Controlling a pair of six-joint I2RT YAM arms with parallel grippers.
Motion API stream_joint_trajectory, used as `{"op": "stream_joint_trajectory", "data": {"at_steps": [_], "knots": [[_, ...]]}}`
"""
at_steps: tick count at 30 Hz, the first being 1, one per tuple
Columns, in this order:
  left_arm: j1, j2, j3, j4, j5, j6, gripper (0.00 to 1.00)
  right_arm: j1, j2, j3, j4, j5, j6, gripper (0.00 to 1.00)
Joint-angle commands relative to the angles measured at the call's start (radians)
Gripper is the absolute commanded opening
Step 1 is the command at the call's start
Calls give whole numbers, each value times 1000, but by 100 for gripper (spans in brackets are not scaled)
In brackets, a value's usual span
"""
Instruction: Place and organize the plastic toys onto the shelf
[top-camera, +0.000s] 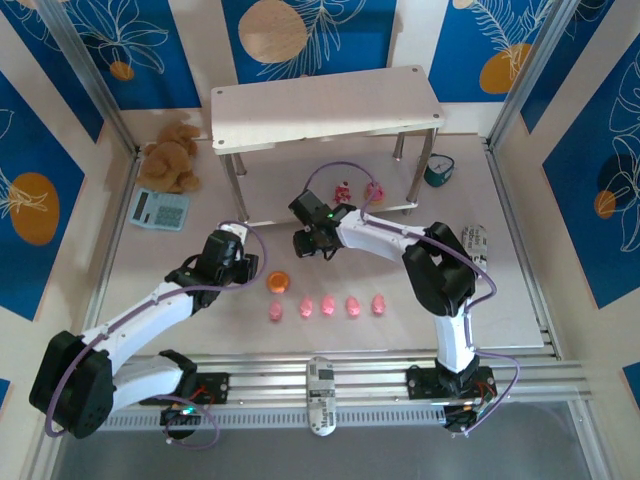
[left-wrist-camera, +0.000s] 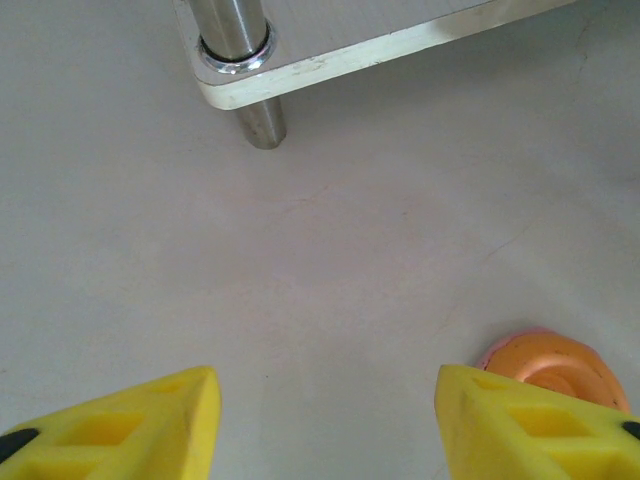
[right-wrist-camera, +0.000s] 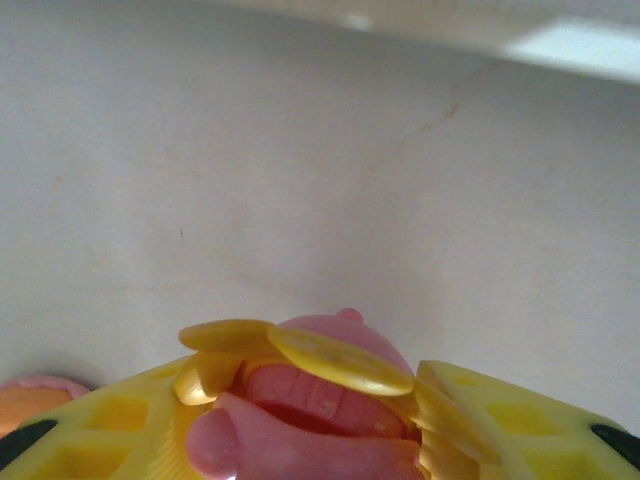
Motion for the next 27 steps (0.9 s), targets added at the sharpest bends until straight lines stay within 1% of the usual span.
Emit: {"op": "stream_joint_trajectory", "data": {"at_steps": [1,7,17,27], "knots": [[14,8,-1,10,17,18,59,-9,-42,60,-45,-28,-43,1],[15,8,8,10,18,21,58,-39,-16,172,-71,-25,-91,1],[17,3,9,-2,12,26,59,-93,87,321,-85,-18,-155,1],[20,-11,9,-16,4,31,58,-128,162,400,-95,-12,-184,1]]}}
